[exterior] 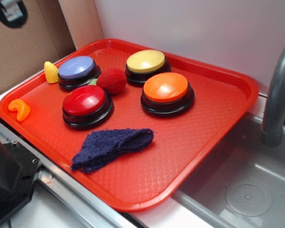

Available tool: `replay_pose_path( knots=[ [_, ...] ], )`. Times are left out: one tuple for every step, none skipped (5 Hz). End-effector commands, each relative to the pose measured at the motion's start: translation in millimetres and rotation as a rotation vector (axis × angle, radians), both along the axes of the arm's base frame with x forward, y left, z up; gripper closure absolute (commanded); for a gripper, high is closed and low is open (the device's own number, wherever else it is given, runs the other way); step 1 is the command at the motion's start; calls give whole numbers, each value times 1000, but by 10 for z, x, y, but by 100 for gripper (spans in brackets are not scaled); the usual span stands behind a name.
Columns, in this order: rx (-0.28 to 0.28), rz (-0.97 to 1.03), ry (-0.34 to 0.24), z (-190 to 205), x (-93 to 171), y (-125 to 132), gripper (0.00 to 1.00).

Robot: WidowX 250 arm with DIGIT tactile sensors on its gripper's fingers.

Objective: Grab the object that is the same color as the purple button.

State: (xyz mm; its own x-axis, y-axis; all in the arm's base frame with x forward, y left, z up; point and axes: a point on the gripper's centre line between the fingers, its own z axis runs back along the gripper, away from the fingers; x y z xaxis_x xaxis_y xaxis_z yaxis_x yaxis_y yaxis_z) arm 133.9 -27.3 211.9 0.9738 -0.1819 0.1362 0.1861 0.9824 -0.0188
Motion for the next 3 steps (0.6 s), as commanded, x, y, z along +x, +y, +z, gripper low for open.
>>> replay_pose_path(
  knots=[
    [8,-157,-68,-328,254,-199,0],
    [22,-205,-117,-496,347,-299,0],
    [38,-261,-116,-740,446,-399,0]
  ],
)
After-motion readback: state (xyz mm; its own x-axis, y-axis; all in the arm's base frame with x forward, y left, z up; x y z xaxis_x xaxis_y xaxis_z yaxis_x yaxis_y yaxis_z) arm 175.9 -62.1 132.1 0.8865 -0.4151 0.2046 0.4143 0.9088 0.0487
